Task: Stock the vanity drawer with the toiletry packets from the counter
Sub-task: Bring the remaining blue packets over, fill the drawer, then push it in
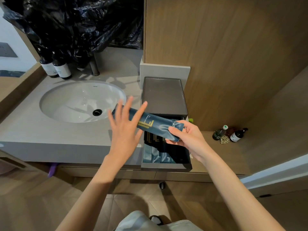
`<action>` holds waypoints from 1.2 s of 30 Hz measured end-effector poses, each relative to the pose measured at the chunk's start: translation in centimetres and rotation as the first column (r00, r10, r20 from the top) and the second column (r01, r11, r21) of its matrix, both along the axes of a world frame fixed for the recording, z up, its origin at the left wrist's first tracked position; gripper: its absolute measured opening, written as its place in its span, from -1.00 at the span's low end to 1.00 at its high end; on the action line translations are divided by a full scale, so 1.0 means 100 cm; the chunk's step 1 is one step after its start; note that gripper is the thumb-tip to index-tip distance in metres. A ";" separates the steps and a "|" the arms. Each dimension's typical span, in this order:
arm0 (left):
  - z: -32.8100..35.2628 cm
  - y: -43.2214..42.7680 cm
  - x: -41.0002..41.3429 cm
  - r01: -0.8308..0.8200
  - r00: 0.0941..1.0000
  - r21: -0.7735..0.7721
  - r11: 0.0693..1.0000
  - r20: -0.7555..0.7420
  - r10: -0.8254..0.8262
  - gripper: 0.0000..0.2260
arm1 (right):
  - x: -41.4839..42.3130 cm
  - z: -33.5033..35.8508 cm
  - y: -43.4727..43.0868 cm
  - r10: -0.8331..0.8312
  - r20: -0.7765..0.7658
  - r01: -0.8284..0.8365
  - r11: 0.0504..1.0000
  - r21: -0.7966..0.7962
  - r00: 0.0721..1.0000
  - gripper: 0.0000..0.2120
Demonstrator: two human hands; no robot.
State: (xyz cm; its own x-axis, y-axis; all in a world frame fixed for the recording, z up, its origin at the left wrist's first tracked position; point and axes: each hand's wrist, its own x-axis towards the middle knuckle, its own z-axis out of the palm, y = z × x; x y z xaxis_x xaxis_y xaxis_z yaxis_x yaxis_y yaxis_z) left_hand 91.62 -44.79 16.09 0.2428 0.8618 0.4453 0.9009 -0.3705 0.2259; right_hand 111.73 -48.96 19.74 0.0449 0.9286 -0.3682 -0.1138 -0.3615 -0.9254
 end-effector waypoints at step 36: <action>-0.009 -0.005 0.033 0.400 0.634 -0.654 0.642 0.703 0.323 -0.54 | 0.025 -0.031 -0.030 0.103 0.217 -0.069 0.985 -0.159 0.971 -0.85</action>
